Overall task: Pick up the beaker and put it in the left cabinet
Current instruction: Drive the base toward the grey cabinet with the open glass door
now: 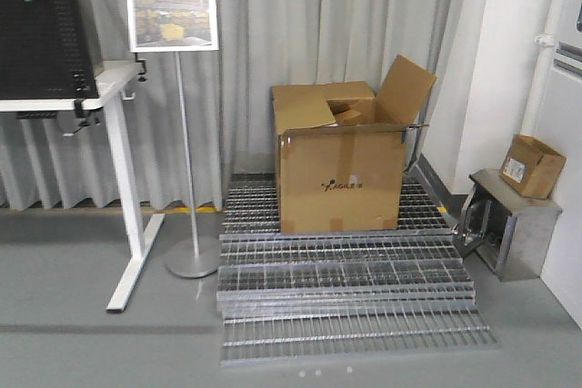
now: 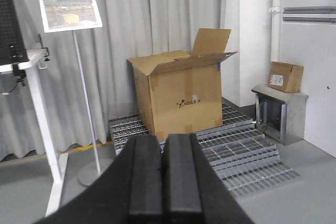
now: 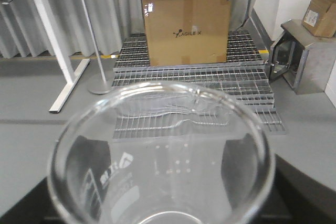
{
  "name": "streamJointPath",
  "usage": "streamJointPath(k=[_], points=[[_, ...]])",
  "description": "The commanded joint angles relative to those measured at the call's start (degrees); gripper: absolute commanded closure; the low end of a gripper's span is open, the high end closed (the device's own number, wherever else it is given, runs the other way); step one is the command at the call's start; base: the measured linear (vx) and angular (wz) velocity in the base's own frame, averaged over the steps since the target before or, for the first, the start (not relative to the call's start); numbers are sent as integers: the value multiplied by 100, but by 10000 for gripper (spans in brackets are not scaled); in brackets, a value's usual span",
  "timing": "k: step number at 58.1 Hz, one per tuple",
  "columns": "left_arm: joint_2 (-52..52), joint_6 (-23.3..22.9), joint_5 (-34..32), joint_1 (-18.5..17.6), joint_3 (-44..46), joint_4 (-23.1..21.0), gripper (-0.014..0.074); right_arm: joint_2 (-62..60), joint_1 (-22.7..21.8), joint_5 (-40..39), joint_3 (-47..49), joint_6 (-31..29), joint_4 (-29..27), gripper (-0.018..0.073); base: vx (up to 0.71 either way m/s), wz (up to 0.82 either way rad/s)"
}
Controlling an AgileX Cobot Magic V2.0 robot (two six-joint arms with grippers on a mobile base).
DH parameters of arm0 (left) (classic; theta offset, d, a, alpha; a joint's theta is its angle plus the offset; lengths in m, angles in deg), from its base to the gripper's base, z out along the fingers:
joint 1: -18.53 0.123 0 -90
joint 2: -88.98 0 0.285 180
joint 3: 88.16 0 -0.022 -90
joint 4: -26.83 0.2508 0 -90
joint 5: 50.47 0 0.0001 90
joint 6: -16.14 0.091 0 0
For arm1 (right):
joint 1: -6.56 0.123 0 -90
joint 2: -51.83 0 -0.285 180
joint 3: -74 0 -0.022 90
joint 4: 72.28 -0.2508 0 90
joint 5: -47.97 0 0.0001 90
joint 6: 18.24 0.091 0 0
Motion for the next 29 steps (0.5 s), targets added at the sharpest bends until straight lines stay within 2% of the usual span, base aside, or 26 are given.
streamJointPath(k=[1,29], points=[[-109,-19,-481,-22,-94,-47,595,17,-22,-428,192,-30,110,565,58,-18],[-109,-19,-481,-22,-94,-47,595,17,-22,-423,192,-30,110,565,56,-25]])
